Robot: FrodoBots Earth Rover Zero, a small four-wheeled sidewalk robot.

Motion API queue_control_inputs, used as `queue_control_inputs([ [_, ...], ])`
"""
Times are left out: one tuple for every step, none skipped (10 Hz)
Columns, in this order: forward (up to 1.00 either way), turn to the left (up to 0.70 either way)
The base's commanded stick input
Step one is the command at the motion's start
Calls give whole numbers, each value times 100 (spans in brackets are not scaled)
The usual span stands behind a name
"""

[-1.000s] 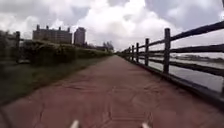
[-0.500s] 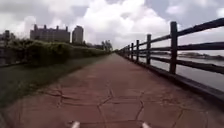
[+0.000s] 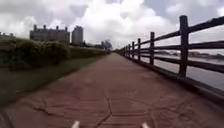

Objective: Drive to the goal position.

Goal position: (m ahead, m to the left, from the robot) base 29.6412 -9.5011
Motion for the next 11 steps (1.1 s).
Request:
queue_control_inputs([
  [85, -23],
  [85, -23],
  [85, -23],
  [85, 7],
  [85, 11],
  [85, 11],
  [85, 11],
  [85, 11],
  [85, 11],
  [85, 11],
  [85, 11],
])
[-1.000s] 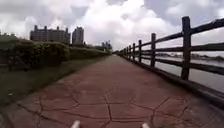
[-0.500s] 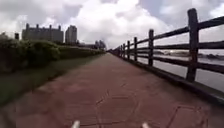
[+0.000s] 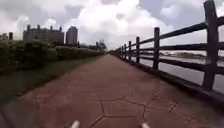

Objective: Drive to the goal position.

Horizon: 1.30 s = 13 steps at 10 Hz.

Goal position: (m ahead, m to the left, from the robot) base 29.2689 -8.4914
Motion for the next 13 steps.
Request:
queue_control_inputs([
  [85, -23],
  [85, -23],
  [85, -23],
  [85, -23],
  [85, -23],
  [85, -23],
  [85, -23],
  [85, -23],
  [85, -9],
  [85, 11],
  [85, 11],
  [85, 11],
  [85, 11],
])
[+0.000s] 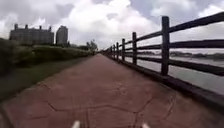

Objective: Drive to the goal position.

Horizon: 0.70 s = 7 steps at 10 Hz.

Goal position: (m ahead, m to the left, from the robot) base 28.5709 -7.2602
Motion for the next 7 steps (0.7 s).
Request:
queue_control_inputs([
  [85, 11],
  [85, 11],
  [85, 11],
  [85, 11],
  [85, 11],
  [85, 11],
  [85, 11],
])
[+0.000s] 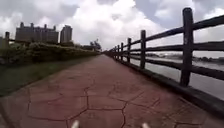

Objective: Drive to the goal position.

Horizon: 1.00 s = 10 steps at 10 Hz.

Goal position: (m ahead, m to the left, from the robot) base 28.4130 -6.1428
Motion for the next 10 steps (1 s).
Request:
queue_control_inputs([
  [85, 11],
  [85, 11],
  [85, 11],
  [85, 11],
  [85, 11],
  [85, 11],
  [85, 11],
  [85, 11],
  [85, 11],
  [85, 3],
])
